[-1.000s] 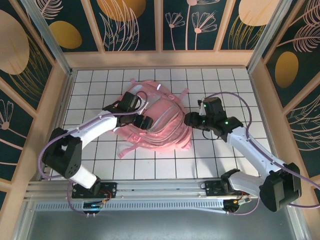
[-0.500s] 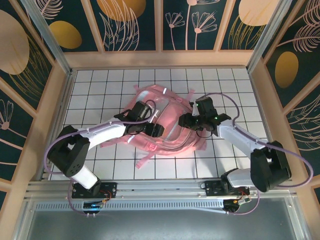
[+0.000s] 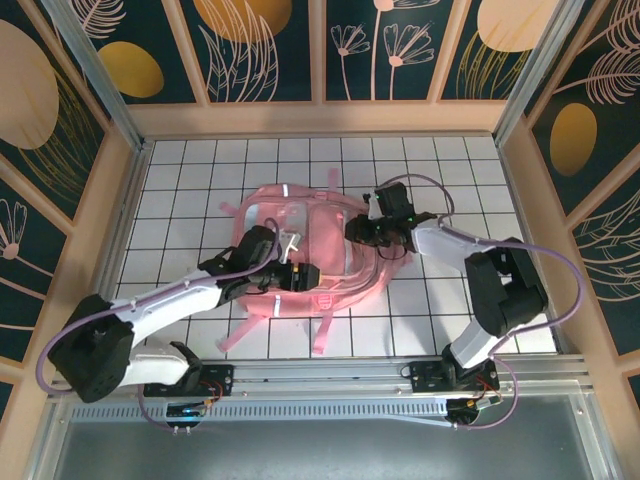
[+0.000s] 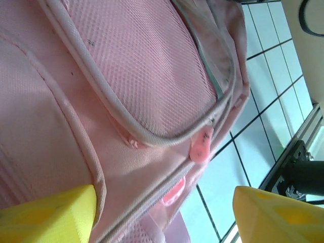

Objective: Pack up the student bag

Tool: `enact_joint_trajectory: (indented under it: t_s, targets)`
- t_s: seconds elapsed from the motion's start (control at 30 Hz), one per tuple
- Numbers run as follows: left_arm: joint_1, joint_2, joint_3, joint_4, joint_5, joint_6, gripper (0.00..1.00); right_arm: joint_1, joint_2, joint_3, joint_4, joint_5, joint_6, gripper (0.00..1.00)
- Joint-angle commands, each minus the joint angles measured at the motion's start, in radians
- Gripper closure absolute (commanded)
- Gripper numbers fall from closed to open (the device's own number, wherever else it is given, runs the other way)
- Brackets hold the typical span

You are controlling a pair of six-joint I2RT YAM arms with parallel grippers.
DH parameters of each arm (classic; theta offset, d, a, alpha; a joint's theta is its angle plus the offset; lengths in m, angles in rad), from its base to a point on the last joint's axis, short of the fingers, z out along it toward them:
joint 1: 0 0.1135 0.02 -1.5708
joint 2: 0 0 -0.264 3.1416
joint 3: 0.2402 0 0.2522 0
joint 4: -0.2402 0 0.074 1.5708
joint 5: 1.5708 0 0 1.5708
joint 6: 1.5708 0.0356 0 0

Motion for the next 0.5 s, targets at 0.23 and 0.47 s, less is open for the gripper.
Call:
enact_joint_trajectory:
  t_s: [0.23,0.47]
  targets:
    - [-0.01,-0.032,0.193,-0.209,-0.055,0.654,0.3,0.012,-0.21,0.022,-0.172,0.093,0.025,0.54]
    - [-0.075,0.262,0.439,-0.36,-0.113,1.135,0.28,0.15,-0.533,-0.073,-0.431,0.677,-0.066,0.41]
